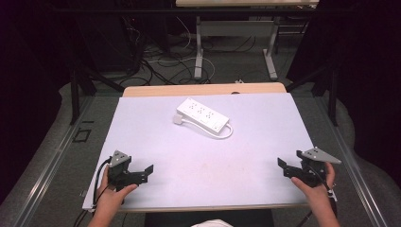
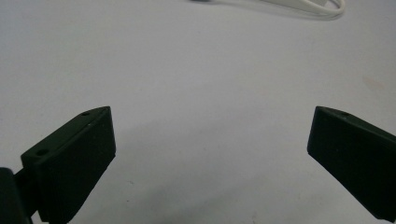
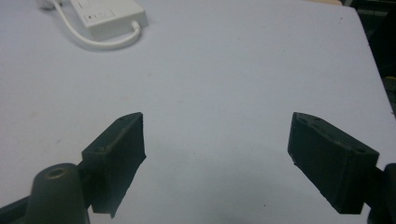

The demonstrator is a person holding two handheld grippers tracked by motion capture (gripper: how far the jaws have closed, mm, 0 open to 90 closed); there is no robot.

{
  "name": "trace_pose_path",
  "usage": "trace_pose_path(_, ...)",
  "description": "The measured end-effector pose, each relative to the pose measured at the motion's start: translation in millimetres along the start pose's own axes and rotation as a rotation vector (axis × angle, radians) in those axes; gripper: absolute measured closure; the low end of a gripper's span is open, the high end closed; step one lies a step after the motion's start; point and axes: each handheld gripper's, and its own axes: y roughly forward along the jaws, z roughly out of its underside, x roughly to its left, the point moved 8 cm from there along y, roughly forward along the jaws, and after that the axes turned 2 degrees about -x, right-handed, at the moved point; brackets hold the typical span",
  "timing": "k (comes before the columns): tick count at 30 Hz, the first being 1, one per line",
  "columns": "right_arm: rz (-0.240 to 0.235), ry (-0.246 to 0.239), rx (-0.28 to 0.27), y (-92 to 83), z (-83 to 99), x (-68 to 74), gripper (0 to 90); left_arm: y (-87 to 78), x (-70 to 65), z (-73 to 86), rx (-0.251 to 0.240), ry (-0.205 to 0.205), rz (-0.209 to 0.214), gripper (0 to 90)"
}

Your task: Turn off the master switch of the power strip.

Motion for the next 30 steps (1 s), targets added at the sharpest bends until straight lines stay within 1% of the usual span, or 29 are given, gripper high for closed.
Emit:
trace_pose_path(1, -0.009, -0.003, 0.013, 1.8, 2.4, 0.5, 18.2, 1.0, 0.2, -0.1, -0.009, 0.001, -0.004, 1.2)
trace_pose_path(2, -0.002, -0.015, 0.010, 3.7, 3.6, -0.7, 18.2, 1.1, 0.5, 0.6, -0.006, 0.003, -0.005, 1.5)
trace_pose_path(3, 0.000, -0.015, -0.012, 6.7, 3.8, 0.1, 18.3, 0.3, 1.0, 1.7, 0.003, 0.004, -0.004, 1.6)
trace_pose_path(4, -0.011, -0.030, 0.017, 5.8, 6.4, 0.3, 18.8, -0.6, 1.4, 2.5, 0.008, 0.002, -0.005, 1.7)
trace_pose_path(6, 0.001, -0.052, 0.021, 7.4, 8.7, -0.8, 19.1, -1.8, 2.4, 3.6, 0.006, -0.007, -0.012, 2.2)
trace_pose_path(8, -0.004, -0.055, 0.026, 8.5, 10.4, -0.1, 20.5, -2.6, 2.6, 4.4, 0.007, -0.019, -0.015, 2.6)
trace_pose_path(11, -0.020, -0.045, 0.021, 8.8, 9.5, 0.6, 21.4, -3.0, 1.9, 4.0, 0.000, -0.020, -0.021, 2.7)
trace_pose_path(12, -0.020, -0.039, 0.020, 8.7, 8.7, 0.9, 21.6, -3.6, 1.5, 3.8, -0.003, -0.020, -0.020, 2.7)
trace_pose_path(13, -0.005, -0.047, 0.017, 8.7, 7.6, -0.9, 22.3, -4.4, 1.3, 4.1, 0.001, -0.020, -0.016, 2.7)
trace_pose_path(14, -0.004, -0.046, 0.016, 8.6, 6.4, -1.0, 22.5, -4.8, 1.0, 4.0, -0.002, -0.022, -0.015, 2.8)
trace_pose_path(15, -0.016, -0.047, 0.009, 8.5, 3.7, -0.2, 22.5, -5.0, 0.8, 4.1, -0.004, -0.023, -0.015, 3.0)
trace_pose_path(17, -0.010, -0.045, 0.001, 9.2, 2.6, -0.1, 22.5, -5.7, 0.9, 4.3, -0.004, -0.017, -0.016, 3.1)
trace_pose_path(18, -0.022, -0.056, 0.007, 8.8, 2.1, -0.6, 22.5, -6.2, 0.5, 4.8, -0.001, -0.020, -0.015, 3.2)
trace_pose_path(19, -0.018, -0.049, 0.011, 8.7, 1.6, -0.8, 22.5, -6.4, 0.0, 4.9, -0.003, -0.024, -0.015, 3.3)
trace_pose_path(20, -0.011, -0.050, 0.002, 9.3, 0.4, -1.3, 22.8, -6.7, 0.1, 5.0, -0.002, -0.022, -0.015, 3.3)
trace_pose_path(21, -0.016, -0.044, 0.005, 8.8, -0.1, -0.4, 23.3, -7.1, -0.1, 4.9, -0.003, -0.021, -0.018, 3.4)
trace_pose_path(22, -0.012, -0.063, 0.012, 7.6, -1.7, -1.9, 23.4, -7.1, -0.4, 4.8, -0.008, -0.023, -0.017, 3.5)
trace_pose_path(24, -0.013, -0.054, 0.018, 7.2, -2.3, -1.3, 23.4, -7.5, -0.5, 4.8, -0.010, -0.022, -0.016, 3.6)
trace_pose_path(25, -0.016, -0.065, 0.016, 7.4, -3.7, -2.4, 23.4, -7.7, -0.7, 5.0, -0.008, -0.022, -0.017, 3.6)
trace_pose_path(27, -0.015, -0.050, 0.033, 6.9, -4.4, -2.6, 23.8, -7.7, -0.8, 5.7, -0.006, -0.020, -0.017, 3.7)
trace_pose_path(28, -0.020, -0.060, 0.042, 7.2, -4.7, -3.6, 25.6, -7.7, -0.5, 5.6, -0.007, -0.017, -0.019, 3.7)
trace_pose_path(29, -0.013, -0.053, 0.041, 8.8, -5.1, -3.3, 27.2, -8.0, -0.6, 5.9, -0.006, -0.017, -0.018, 3.8)
trace_pose_path(30, -0.023, -0.066, 0.057, 8.8, -4.8, -3.8, 27.4, -8.4, -0.5, 6.0, -0.004, -0.018, -0.016, 3.8)
